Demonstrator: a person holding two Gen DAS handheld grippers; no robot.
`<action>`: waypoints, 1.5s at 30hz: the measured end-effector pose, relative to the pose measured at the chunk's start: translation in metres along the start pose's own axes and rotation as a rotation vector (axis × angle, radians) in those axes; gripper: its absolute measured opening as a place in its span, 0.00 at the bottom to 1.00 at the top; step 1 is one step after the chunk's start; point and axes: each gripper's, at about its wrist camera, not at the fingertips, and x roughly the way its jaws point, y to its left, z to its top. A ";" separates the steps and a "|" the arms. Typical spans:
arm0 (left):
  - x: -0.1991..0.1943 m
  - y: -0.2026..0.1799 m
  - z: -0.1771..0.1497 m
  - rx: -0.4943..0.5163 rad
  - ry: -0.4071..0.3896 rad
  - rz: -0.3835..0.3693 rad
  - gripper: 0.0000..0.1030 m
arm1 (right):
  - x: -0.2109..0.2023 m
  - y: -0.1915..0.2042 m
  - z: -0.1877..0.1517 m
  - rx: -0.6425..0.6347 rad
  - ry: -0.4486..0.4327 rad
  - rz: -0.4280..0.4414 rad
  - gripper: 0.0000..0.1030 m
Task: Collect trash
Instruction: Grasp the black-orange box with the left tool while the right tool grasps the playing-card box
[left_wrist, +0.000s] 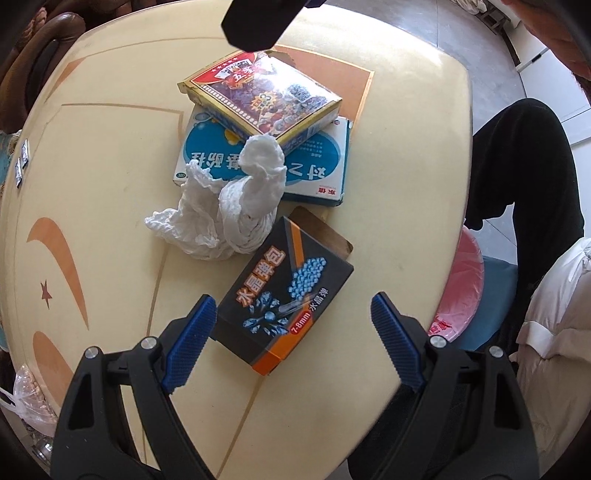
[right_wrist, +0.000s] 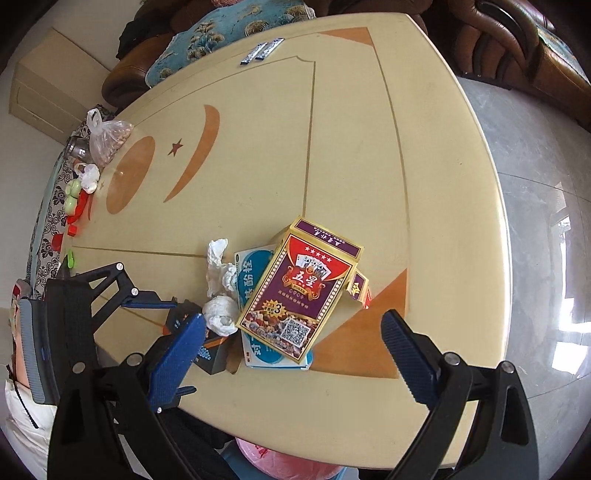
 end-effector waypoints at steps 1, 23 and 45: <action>0.002 0.002 0.001 0.003 0.004 0.001 0.81 | 0.004 0.000 0.002 0.000 0.007 -0.001 0.91; 0.028 0.000 -0.009 -0.052 0.007 -0.025 0.81 | 0.062 -0.012 0.021 0.109 0.111 -0.040 0.89; 0.030 -0.017 -0.057 -0.362 0.006 0.029 0.62 | 0.050 -0.005 0.014 0.058 0.067 -0.091 0.61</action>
